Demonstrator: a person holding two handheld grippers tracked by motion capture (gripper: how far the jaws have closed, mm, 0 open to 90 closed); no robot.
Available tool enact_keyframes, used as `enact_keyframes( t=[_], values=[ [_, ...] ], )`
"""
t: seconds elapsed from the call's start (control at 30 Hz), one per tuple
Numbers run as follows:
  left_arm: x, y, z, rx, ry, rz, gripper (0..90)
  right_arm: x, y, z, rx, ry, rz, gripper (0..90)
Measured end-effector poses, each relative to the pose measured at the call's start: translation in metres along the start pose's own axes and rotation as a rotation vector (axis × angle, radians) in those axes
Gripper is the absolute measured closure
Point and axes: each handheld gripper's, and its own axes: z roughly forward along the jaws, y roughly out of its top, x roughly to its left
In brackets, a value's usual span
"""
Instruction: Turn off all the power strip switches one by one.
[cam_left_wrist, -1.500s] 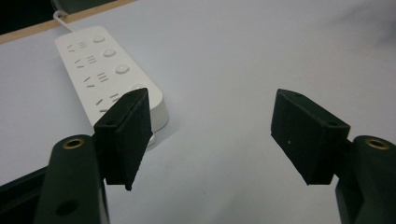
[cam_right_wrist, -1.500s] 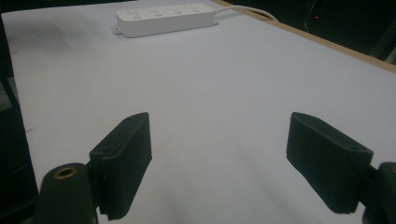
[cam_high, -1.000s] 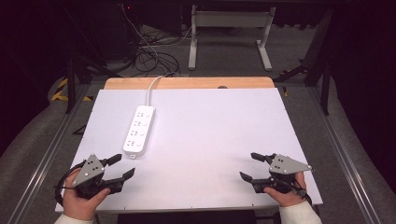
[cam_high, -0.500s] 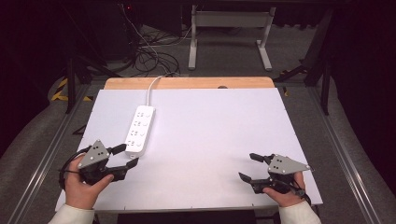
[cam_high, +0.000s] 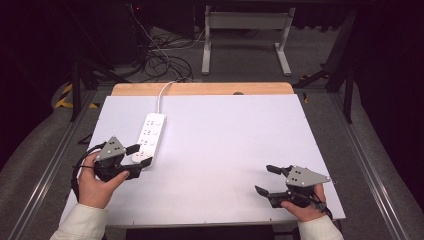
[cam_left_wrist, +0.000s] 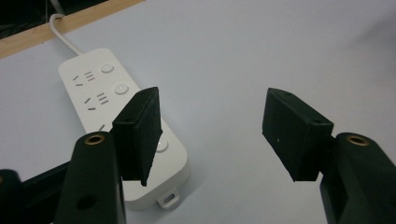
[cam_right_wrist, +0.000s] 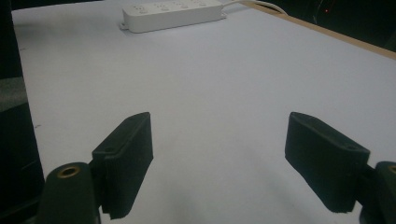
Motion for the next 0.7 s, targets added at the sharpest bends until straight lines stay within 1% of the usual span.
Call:
enact_keyframes(
  t=[0.07, 0.13, 0.17, 0.27, 0.3, 0.33, 0.37, 0.4, 0.43, 0.5, 0.57, 0.6, 0.63, 0.67, 0.7],
  values=[
    [0.001, 0.001, 0.003, 0.002, 0.002, 0.002, 38.9, 0.0, 0.0, 0.0, 0.001, 0.002, -0.002, 24.0],
    [0.001, 0.002, 0.006, 0.003, -0.013, -0.02, 39.0, 0.0, 0.0, 0.0, 0.0, 0.002, -0.003, 24.0],
    [0.001, 0.002, 0.007, -0.002, -0.017, -0.023, 39.6, 0.0, 0.0, 0.0, 0.0, 0.002, -0.002, 24.0],
    [0.003, 0.003, 0.007, -0.016, -0.034, -0.041, 44.1, 0.0, 0.0, 0.0, -0.001, 0.005, 0.003, 24.0],
    [0.005, 0.003, 0.007, -0.023, -0.031, -0.031, 46.1, 0.0, 0.0, 0.0, -0.002, 0.007, 0.001, 24.0],
    [0.006, 0.003, 0.008, -0.026, -0.032, -0.037, 46.7, 0.0, 0.0, 0.0, -0.002, 0.008, 0.0, 24.1],
    [0.007, 0.003, 0.008, -0.006, -0.041, -0.06, 48.9, 0.001, 0.0, 0.0, -0.002, 0.008, 0.001, 24.1],
    [0.008, 0.003, 0.009, -0.004, -0.045, -0.065, 52.7, 0.001, 0.0, 0.0, -0.002, 0.009, 0.001, 24.1],
    [0.01, 0.003, 0.01, -0.011, -0.044, -0.065, 54.4, 0.0, 0.0, 0.0, -0.002, 0.009, 0.0, 24.1],
    [0.012, 0.003, 0.012, -0.009, -0.027, -0.101, 54.6, 0.0, 0.0, 0.0, -0.004, 0.01, 0.002, 24.1],
    [0.017, 0.002, 0.014, -0.042, -0.051, -0.142, 67.3, 0.0, 0.0, 0.001, 0.002, 0.009, 0.003, 24.1],
    [0.018, 0.002, 0.015, -0.052, -0.062, -0.161, 70.6, 0.0, -0.001, 0.001, 0.003, 0.009, 0.003, 24.1],
    [0.02, 0.003, 0.017, -0.053, -0.053, -0.167, 73.6, 0.0, -0.001, 0.001, 0.004, 0.01, 0.006, 24.4],
    [0.022, 0.003, 0.018, -0.052, -0.042, -0.169, 79.4, 0.0, -0.001, 0.001, 0.002, 0.015, 0.008, 25.1],
    [0.023, 0.003, 0.02, -0.048, -0.042, -0.173, 82.5, 0.0, -0.001, 0.001, 0.002, 0.015, 0.008, 25.3]
  ],
)
